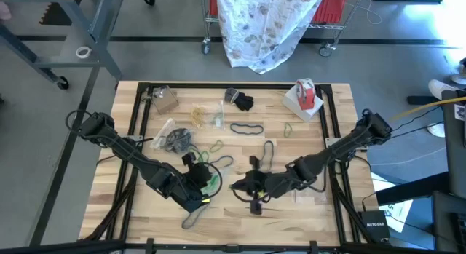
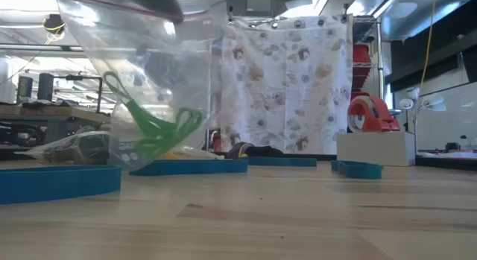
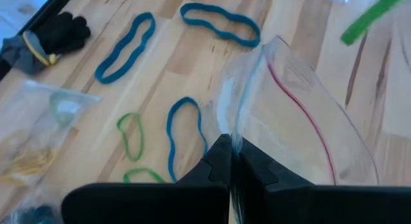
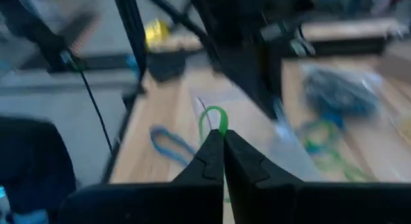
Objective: Sort rubber bands
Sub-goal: Put the green rubber band into the transparent zip bag
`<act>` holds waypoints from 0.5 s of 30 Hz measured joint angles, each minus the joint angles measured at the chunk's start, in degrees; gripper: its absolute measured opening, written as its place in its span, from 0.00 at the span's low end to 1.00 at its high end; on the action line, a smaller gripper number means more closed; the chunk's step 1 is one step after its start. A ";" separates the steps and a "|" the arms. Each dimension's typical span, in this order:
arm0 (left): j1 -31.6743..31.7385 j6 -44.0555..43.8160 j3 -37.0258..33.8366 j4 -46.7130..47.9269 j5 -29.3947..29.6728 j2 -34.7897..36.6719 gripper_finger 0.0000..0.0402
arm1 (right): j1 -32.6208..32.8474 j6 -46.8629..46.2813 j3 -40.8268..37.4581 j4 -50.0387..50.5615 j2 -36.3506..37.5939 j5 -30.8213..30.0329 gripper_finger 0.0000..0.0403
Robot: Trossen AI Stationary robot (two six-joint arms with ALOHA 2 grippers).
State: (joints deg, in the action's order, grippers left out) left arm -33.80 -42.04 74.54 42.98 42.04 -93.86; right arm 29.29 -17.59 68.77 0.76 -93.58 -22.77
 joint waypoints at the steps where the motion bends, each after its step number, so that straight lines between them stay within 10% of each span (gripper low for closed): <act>1: 0.00 0.14 0.00 -0.44 0.03 0.00 0.00 | -0.02 1.20 0.00 -3.90 -1.09 0.65 0.00; 15: 0.22 0.08 0.00 -3.21 0.13 0.00 0.00 | -4.61 3.81 -0.04 -17.39 -8.99 -0.57 0.02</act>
State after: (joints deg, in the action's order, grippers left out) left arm -33.58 -41.95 74.54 39.77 42.17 -93.86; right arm 24.68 -13.78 68.73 -16.64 -102.57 -23.34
